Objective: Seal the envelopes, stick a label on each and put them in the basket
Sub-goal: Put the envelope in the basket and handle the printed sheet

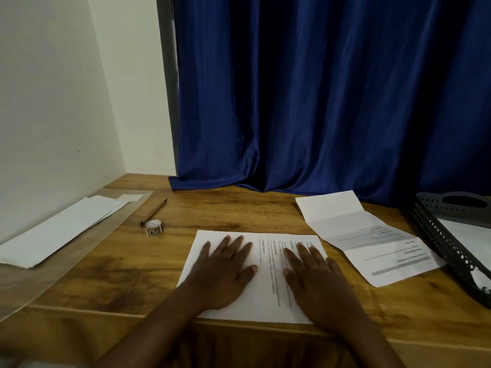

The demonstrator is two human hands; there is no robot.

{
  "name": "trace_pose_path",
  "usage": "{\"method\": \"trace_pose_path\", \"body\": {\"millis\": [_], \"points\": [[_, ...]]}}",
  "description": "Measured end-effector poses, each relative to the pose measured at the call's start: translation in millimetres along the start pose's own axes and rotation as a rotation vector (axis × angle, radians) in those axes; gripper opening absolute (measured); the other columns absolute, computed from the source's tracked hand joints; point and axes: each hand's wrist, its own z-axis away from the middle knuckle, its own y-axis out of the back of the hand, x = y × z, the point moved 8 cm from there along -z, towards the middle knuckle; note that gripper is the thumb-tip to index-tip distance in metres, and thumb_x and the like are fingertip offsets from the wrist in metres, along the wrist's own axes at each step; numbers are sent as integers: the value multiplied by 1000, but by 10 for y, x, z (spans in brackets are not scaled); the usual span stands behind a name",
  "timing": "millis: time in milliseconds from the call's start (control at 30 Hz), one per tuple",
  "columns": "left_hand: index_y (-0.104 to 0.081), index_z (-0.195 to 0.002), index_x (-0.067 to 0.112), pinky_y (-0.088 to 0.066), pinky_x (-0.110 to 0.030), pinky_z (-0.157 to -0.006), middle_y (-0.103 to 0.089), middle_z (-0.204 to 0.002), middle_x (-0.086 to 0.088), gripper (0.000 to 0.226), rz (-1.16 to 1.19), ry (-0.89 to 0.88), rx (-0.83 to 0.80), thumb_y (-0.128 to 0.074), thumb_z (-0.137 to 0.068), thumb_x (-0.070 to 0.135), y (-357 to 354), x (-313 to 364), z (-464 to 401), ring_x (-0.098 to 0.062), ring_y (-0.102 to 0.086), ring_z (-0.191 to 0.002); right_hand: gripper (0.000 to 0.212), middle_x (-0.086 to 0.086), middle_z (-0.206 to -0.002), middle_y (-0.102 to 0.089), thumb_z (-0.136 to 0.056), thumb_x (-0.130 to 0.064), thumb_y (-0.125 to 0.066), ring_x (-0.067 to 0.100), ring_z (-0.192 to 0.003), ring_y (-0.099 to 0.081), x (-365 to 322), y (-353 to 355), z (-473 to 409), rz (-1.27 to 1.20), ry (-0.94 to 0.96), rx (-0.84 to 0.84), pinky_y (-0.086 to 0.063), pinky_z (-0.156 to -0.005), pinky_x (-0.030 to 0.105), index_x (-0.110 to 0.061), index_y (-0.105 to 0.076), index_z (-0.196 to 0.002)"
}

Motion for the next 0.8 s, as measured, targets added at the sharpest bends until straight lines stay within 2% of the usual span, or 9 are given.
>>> {"method": "trace_pose_path", "body": {"millis": [133, 300, 400, 500, 567, 667, 800], "points": [[3, -161, 34, 5, -47, -126, 10, -169, 8, 71, 16, 123, 12, -10, -100, 68, 11, -465, 109, -15, 14, -155, 65, -6, -169, 9, -99, -64, -8, 20, -155, 10, -11, -3, 16, -1, -11, -31, 3, -124, 45, -40, 5, -158], [0, -162, 31, 2, -44, -126, 6, -170, 3, 74, -1, 143, 80, -7, -98, 68, -12, -523, 113, -19, 8, -156, 65, -6, -169, 8, -100, -64, -8, 19, -155, 10, -55, 40, 35, 2, -24, -75, 2, -124, 45, -40, 4, -159], [-3, -162, 31, 1, -45, -125, 3, -170, 3, 78, -1, 139, 113, -2, -94, 70, -25, -525, 107, -20, 6, -156, 63, -2, -170, -4, -102, -61, -16, 24, -156, -2, -120, 127, 0, 62, -62, -99, -9, -124, 51, -36, -8, -160], [-3, -162, 30, 0, -45, -126, 2, -170, 2, 78, -7, 138, 121, -3, -95, 70, -45, -534, 99, -20, 5, -157, 60, 4, -168, -19, -104, -54, -26, 28, -155, -14, -403, 283, -138, 72, -17, -6, -15, -123, 53, -27, -23, -158], [-3, -162, 30, 0, -45, -125, 2, -170, 2, 76, -13, 139, 129, -6, -96, 69, -40, -534, 94, -20, 4, -157, 59, 4, -169, -14, -105, -50, -27, 25, -156, -9, -685, 288, -236, -18, 68, 13, -12, -124, 50, -26, -20, -159], [-2, -162, 30, 1, -44, -125, 3, -170, 1, 74, -13, 139, 121, -8, -98, 68, -31, -531, 102, -20, 6, -156, 61, 4, -170, -3, -105, -51, -23, 24, -156, 0, -933, 83, -323, -46, 132, -51, -5, -125, 51, -27, -11, -160], [-1, -162, 30, 2, -44, -125, 4, -170, 2, 74, -3, 145, 117, -8, -99, 67, -10, -517, 105, -20, 7, -156, 72, -4, -170, 3, -98, -69, -15, 20, -156, 6, -777, -51, -368, -81, 119, -71, 1, -124, 47, -35, -5, -160]]}}
